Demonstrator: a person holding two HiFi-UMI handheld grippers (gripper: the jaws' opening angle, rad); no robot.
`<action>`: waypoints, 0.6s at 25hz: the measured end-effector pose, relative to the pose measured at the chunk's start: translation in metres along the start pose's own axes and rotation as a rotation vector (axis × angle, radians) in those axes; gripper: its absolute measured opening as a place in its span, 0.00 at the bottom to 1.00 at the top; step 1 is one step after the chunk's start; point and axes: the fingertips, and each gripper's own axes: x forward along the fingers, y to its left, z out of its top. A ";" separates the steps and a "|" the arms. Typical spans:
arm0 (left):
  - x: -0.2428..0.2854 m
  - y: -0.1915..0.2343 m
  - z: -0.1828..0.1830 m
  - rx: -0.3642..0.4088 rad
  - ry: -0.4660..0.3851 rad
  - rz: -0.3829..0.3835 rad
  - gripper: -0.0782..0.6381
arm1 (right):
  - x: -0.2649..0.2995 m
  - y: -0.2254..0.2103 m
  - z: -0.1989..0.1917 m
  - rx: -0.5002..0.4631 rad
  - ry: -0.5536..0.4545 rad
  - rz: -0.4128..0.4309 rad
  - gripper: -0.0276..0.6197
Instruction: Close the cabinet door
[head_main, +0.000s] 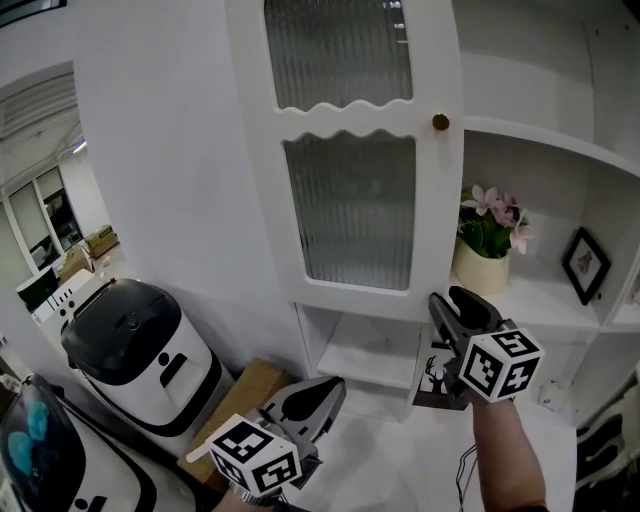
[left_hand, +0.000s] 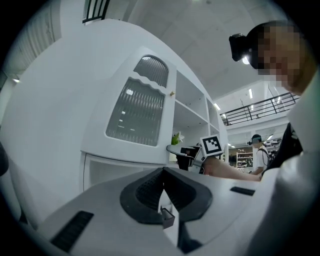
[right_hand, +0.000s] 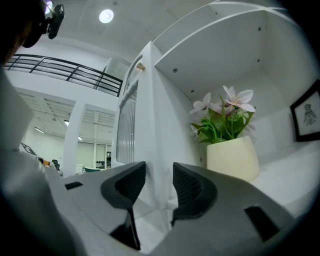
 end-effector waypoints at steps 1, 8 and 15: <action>-0.002 0.000 0.000 0.002 -0.001 0.007 0.12 | 0.000 0.000 0.000 0.002 -0.002 0.001 0.30; -0.013 -0.011 -0.003 -0.001 -0.006 0.042 0.12 | -0.001 0.000 -0.003 -0.007 0.030 0.015 0.28; -0.023 -0.022 -0.011 -0.018 -0.011 0.086 0.12 | -0.020 0.004 -0.021 -0.018 0.073 0.037 0.08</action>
